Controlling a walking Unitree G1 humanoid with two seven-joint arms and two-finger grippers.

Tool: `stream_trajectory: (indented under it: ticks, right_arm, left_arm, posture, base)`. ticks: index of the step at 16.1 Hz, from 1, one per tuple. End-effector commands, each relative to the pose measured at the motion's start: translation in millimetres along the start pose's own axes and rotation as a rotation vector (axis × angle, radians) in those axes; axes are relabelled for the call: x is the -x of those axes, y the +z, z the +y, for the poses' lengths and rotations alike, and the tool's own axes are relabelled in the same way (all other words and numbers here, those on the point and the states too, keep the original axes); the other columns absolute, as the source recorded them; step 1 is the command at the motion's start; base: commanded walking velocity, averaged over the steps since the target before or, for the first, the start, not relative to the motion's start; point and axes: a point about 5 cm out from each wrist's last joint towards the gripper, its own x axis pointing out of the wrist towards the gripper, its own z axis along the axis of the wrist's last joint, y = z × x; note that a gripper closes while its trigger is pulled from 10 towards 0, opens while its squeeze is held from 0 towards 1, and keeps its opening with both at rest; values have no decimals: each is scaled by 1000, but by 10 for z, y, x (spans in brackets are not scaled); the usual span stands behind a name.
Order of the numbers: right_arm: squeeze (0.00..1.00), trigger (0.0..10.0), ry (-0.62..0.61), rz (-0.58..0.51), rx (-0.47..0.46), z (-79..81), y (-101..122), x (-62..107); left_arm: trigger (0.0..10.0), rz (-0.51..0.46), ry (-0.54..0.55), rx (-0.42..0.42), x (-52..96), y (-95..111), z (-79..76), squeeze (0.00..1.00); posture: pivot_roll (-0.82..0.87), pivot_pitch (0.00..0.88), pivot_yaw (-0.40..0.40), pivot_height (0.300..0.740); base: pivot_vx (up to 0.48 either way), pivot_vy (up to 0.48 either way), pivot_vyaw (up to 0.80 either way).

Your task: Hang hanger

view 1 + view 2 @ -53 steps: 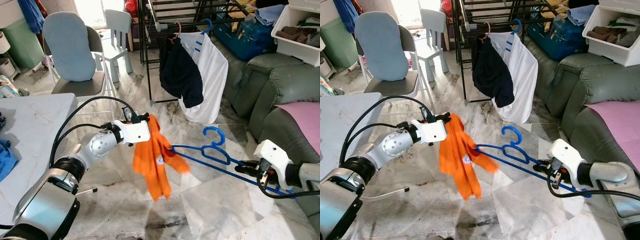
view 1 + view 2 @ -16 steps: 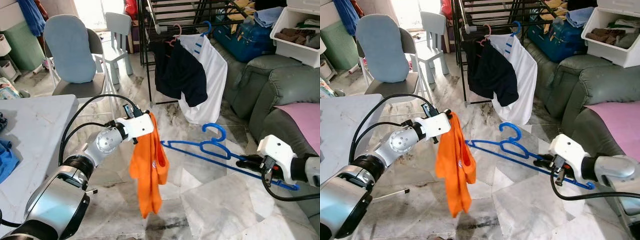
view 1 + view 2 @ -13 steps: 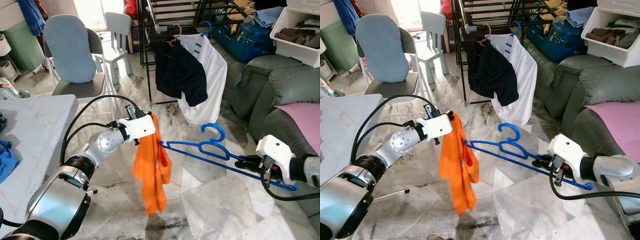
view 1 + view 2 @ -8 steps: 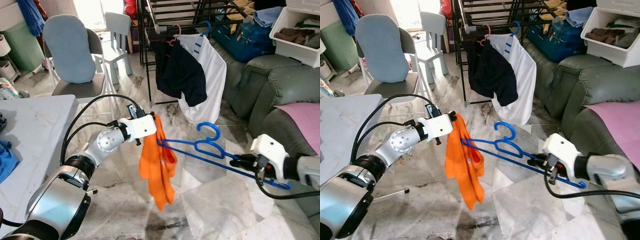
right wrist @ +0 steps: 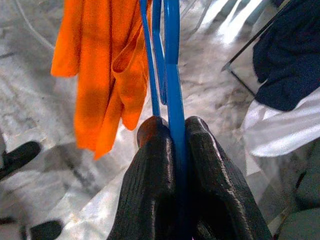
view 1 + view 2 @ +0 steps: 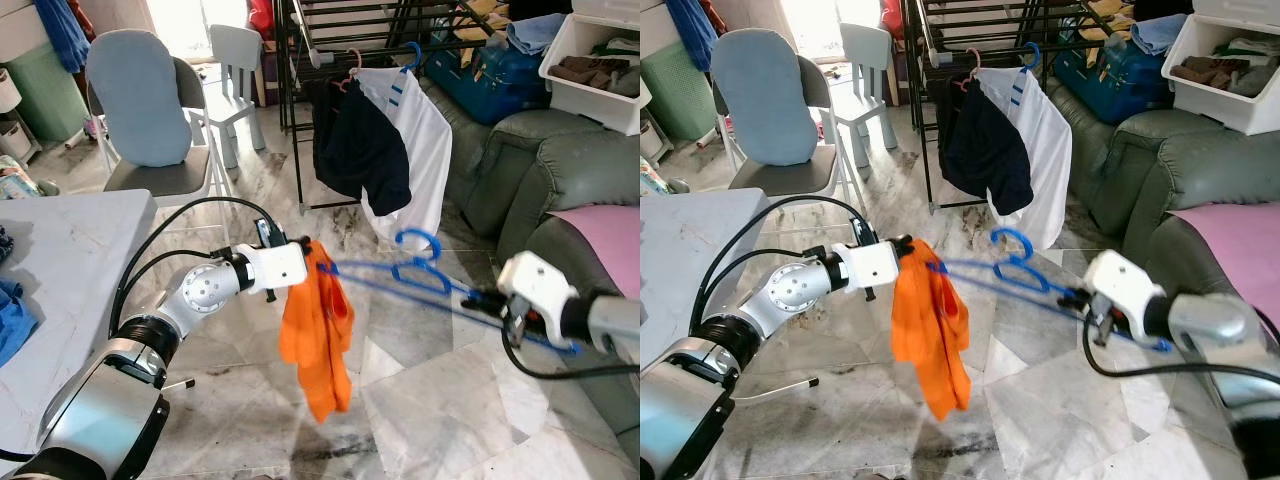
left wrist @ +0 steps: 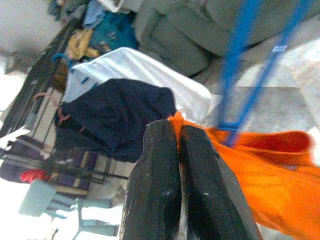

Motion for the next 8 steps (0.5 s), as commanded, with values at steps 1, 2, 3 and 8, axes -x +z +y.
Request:
stream_trajectory:
  ticks: [1,2,3,8]
  right_arm:
    - [0,10000,-38,-15,3,-59,20,34]
    - [0,10000,-31,-10,1,-38,0,28]
    - [0,10000,-22,-7,-3,-16,-24,21]
    - [0,10000,-21,0,-13,-9,-71,-16]
  left_arm:
    - [10000,-18,-15,-23,7,20,-7,0]
    - [10000,-28,-5,-23,0,37,9,0]
    - [10000,-39,3,-25,-6,56,31,0]
    - [10000,-144,20,-81,-19,208,124,0]
  posture:
    - [-211,0,58,740]
    - [-211,0,58,740]
    - [-209,0,58,740]
    - [-206,0,55,740]
  base:
    - [0,0,0]
    - [0,0,0]
    - [0,0,0]
    - [0,0,0]
